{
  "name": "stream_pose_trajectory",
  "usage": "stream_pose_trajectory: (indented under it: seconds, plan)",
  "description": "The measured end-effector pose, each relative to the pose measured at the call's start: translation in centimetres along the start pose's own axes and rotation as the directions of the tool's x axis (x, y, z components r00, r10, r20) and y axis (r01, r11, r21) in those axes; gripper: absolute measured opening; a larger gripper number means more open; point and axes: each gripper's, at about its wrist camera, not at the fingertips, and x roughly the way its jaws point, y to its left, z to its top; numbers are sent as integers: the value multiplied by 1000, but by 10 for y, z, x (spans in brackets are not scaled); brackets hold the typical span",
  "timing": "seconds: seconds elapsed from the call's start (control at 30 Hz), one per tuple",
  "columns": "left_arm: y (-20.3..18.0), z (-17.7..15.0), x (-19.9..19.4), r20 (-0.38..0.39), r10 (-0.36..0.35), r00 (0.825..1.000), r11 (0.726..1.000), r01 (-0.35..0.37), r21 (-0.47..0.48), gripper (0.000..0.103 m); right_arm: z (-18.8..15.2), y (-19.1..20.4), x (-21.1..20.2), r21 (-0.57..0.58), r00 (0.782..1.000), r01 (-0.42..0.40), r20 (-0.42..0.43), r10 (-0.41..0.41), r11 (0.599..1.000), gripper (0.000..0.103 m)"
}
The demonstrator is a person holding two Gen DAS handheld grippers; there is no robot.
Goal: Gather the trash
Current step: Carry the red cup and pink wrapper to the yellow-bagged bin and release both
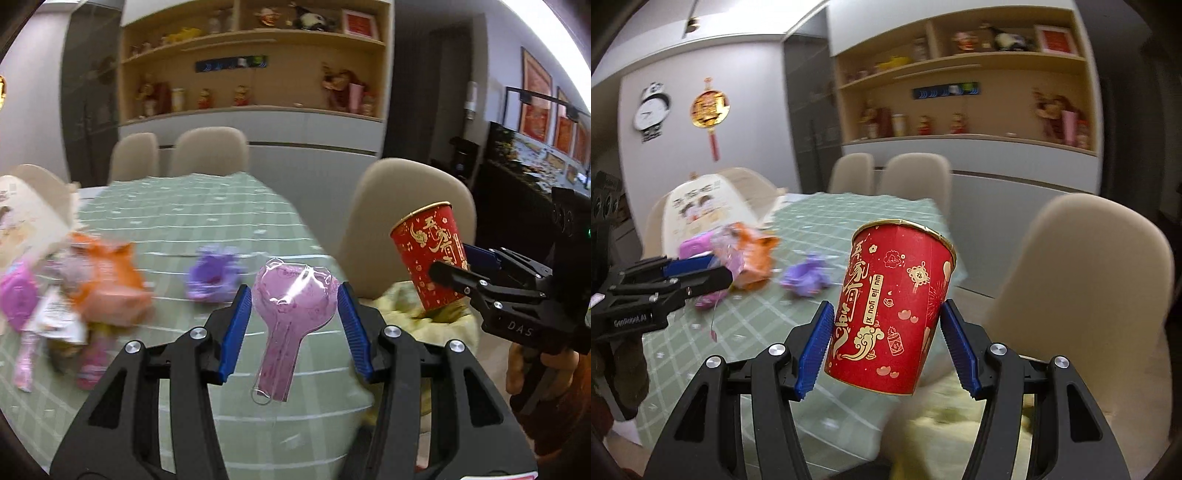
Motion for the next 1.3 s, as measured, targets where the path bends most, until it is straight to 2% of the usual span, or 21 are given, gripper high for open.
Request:
stream_pose_trajectory:
  seconds: [0.13,0.37,0.77,0.8,0.9,0.97,1.03,1.17,1.23,1.3]
  plan:
    - [-35,-2,38,-50,-71,996,997,71,-13,46,-13,-44,-10,51,998,67,-13,-66,996,57]
    - [-87,-9,94,-143,-174,974,985,172,-26,46,-37,-98,-20,123,989,145,-42,-141,982,57]
    - [-133,-19,163,-238,-311,920,950,293,-110,46,-66,-154,-17,200,977,209,-88,-195,957,57]
    - [-134,-19,167,-240,-325,915,945,304,-120,48,-68,-158,-14,205,976,212,-94,-197,955,57]
    - [-134,-17,179,-254,-363,897,930,330,-163,63,-72,-163,-9,214,976,208,-107,-188,955,57]
    - [-131,-15,179,-250,-357,900,930,320,-179,66,-76,-162,-2,212,977,197,-119,-175,957,57]
    - [-125,-13,175,-237,-335,912,938,298,-179,72,-76,-156,10,202,980,177,-132,-152,963,57]
    - [-105,-11,157,-203,-275,940,954,241,-177,77,-81,-137,45,180,980,112,-182,-78,977,57]
    - [-93,-13,144,-182,-243,953,961,210,-181,80,-87,-126,69,172,970,87,-240,-44,981,57]
    - [-83,-16,133,-167,-220,961,965,190,-180,81,-97,-117,93,149,946,83,-322,-31,985,57]
